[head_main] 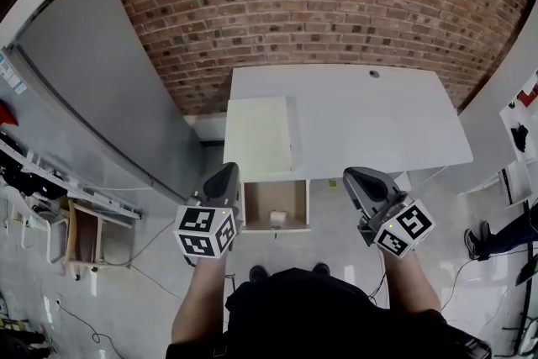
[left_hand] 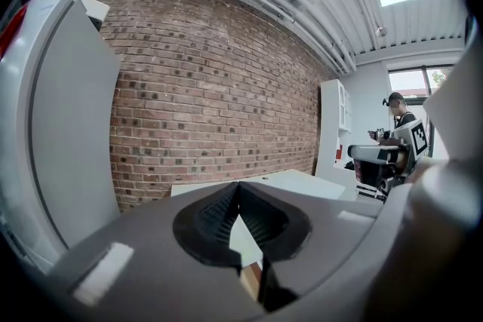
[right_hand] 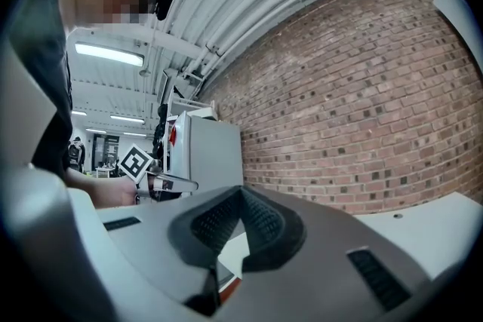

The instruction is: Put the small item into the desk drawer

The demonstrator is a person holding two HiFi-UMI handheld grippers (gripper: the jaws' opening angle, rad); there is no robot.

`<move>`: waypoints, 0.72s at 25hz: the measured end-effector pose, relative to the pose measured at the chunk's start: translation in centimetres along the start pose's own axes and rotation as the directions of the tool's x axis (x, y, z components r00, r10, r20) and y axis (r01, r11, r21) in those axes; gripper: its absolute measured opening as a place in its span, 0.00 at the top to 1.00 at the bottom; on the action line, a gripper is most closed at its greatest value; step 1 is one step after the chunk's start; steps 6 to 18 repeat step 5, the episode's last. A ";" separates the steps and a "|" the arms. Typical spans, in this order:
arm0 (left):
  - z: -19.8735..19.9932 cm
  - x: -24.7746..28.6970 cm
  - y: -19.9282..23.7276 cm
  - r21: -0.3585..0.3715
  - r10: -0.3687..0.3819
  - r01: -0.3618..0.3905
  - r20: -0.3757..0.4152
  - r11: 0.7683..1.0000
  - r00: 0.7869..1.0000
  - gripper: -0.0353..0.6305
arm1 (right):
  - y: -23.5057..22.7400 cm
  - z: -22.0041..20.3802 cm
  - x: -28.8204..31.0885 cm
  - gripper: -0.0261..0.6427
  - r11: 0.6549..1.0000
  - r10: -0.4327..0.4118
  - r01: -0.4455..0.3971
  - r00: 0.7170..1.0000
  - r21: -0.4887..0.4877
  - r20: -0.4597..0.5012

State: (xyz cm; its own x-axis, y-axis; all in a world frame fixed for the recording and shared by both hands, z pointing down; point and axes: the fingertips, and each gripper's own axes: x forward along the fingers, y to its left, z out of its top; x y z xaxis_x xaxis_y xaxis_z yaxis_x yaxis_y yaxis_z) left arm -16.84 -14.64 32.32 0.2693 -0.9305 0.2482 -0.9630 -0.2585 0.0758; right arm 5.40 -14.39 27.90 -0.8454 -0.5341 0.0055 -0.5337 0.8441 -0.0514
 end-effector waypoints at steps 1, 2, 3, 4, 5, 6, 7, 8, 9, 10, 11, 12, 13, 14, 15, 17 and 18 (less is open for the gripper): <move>0.0 0.0 0.0 0.000 0.001 -0.001 -0.001 1.000 1.000 0.93 | -0.1 0.0 0.0 0.94 1.000 0.000 0.000 1.000 0.000 0.001; -0.1 0.0 0.0 0.001 0.002 -0.002 -0.002 1.000 1.000 0.93 | -0.1 0.1 0.0 0.94 1.000 0.000 0.000 1.000 0.000 0.003; -0.1 -0.1 0.0 0.001 0.003 -0.003 -0.004 1.000 1.000 0.93 | -0.1 0.1 0.0 0.94 1.000 -0.001 0.001 1.000 -0.001 0.004; -0.1 -0.1 0.0 0.001 0.003 -0.003 -0.005 1.000 1.000 0.93 | -0.2 0.2 0.0 0.94 1.000 -0.001 0.001 1.000 -0.001 0.006; 0.0 -0.1 0.0 0.001 0.004 -0.004 -0.006 1.000 1.000 0.93 | -0.2 0.3 0.0 0.94 1.000 -0.002 0.002 1.000 -0.002 0.007; 0.0 -0.1 0.0 0.001 0.004 -0.004 -0.006 1.000 1.000 0.93 | -0.2 0.3 0.0 0.94 1.000 -0.002 0.002 1.000 -0.002 0.007; 0.0 -0.1 0.0 0.001 0.004 -0.004 -0.006 1.000 1.000 0.93 | -0.2 0.3 0.0 0.94 1.000 -0.002 0.002 1.000 -0.002 0.007; 0.0 -0.1 0.0 0.001 0.004 -0.004 -0.006 1.000 1.000 0.93 | -0.2 0.3 0.0 0.94 1.000 -0.002 0.002 1.000 -0.002 0.007; 0.0 -0.1 0.0 0.001 0.004 -0.004 -0.006 1.000 1.000 0.93 | -0.2 0.3 0.0 0.94 1.000 -0.002 0.002 1.000 -0.002 0.007; 0.0 -0.1 0.0 0.001 0.004 -0.004 -0.006 1.000 1.000 0.93 | -0.2 0.3 0.0 0.94 1.000 -0.002 0.002 1.000 -0.002 0.007; 0.0 -0.1 0.0 0.001 0.004 -0.004 -0.006 1.000 1.000 0.93 | -0.2 0.3 0.0 0.94 1.000 -0.002 0.002 1.000 -0.002 0.007; 0.0 -0.1 0.0 0.001 0.004 -0.004 -0.006 1.000 1.000 0.93 | -0.2 0.3 0.0 0.94 1.000 -0.002 0.002 1.000 -0.002 0.007; 0.0 -0.1 0.0 0.001 0.004 -0.004 -0.006 1.000 1.000 0.93 | -0.2 0.3 0.0 0.94 1.000 -0.002 0.002 1.000 -0.002 0.007; 0.0 -0.1 0.0 0.001 0.004 -0.004 -0.006 1.000 1.000 0.93 | -0.2 0.3 0.0 0.94 1.000 -0.002 0.002 1.000 -0.002 0.007; 0.0 -0.1 0.0 0.001 0.004 -0.004 -0.006 1.000 1.000 0.93 | -0.2 0.3 0.0 0.94 1.000 -0.002 0.002 1.000 -0.002 0.007; 0.0 -0.1 0.0 0.001 0.004 -0.004 -0.006 1.000 1.000 0.93 | -0.2 0.3 0.0 0.94 1.000 -0.002 0.002 1.000 -0.002 0.007; 0.0 -0.1 0.0 0.001 0.004 -0.004 -0.006 1.000 1.000 0.93 | -0.2 0.3 0.0 0.94 1.000 -0.002 0.002 1.000 -0.002 0.007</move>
